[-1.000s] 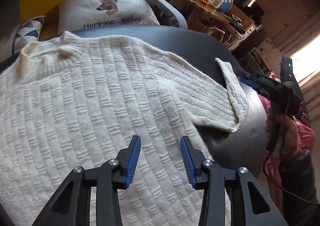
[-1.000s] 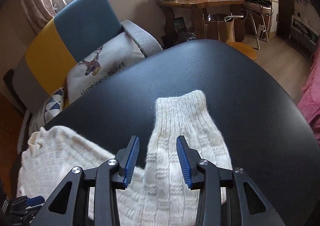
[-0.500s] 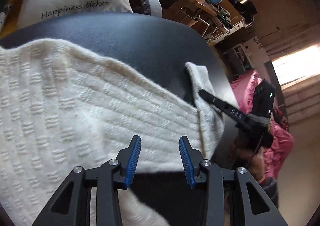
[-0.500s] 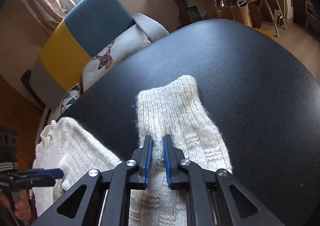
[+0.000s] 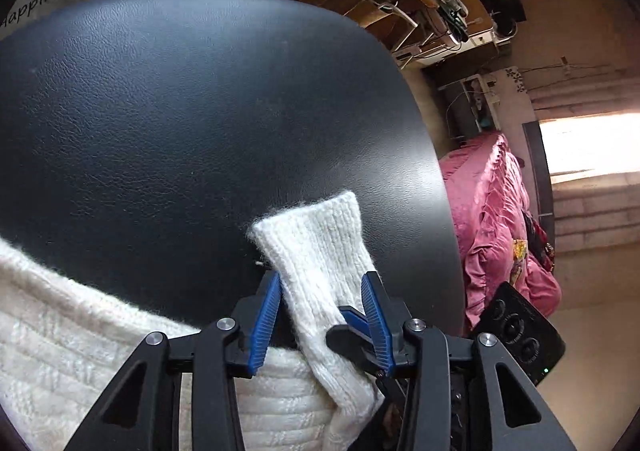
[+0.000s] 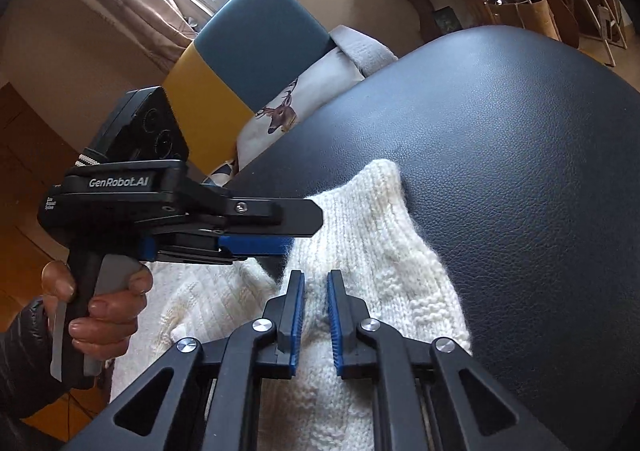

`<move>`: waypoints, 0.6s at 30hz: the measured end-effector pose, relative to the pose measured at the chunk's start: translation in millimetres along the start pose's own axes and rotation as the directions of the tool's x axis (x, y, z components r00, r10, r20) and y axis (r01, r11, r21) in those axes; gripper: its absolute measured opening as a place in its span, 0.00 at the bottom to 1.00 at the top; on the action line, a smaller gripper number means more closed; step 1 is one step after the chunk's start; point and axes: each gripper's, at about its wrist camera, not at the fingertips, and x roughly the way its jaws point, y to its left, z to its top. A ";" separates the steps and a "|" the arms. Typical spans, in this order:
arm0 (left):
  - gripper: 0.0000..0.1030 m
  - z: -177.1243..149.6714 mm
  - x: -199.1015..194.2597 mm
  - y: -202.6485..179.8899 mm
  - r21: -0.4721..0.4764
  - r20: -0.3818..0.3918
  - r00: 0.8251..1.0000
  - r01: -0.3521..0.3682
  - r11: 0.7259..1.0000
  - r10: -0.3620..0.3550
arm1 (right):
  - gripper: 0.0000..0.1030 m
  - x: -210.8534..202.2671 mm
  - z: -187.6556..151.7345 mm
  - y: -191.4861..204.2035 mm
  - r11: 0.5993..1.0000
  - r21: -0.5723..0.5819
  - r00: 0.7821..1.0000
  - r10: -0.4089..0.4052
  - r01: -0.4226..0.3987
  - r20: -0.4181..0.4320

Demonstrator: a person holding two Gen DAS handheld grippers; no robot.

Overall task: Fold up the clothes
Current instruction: 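Grasp the other sleeve cuff with the left gripper, then lift the cuff with the left gripper and fold it across the body while the right gripper grasps the sweater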

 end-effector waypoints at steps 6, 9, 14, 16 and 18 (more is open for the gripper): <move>0.06 -2.7 6.7 -8.1 0.080 0.033 0.995 -0.101 0.992 0.098 | 0.10 10.0 0.9 14.2 0.996 -0.060 0.997 -0.076 0.074 -0.035; 0.06 -7.5 -0.5 -14.1 0.101 0.072 0.990 -0.131 0.986 0.125 | 0.12 8.2 1.8 24.6 0.989 -0.076 0.991 -0.132 0.130 -0.024; 0.06 -18.4 -49.1 -13.4 0.082 0.194 0.978 -0.098 0.992 0.080 | 0.24 -10.1 7.1 32.3 0.997 0.008 0.996 -0.082 0.082 0.038; 0.06 -21.8 -70.7 -9.1 0.072 0.234 0.969 -0.094 0.993 0.075 | 0.29 -17.9 8.6 35.4 0.997 0.051 0.996 -0.055 0.052 0.070; 0.06 -26.1 -90.3 -3.2 0.046 0.265 0.962 -0.080 0.996 0.065 | 0.29 -24.6 5.9 33.4 0.989 0.145 0.995 0.002 -0.017 0.103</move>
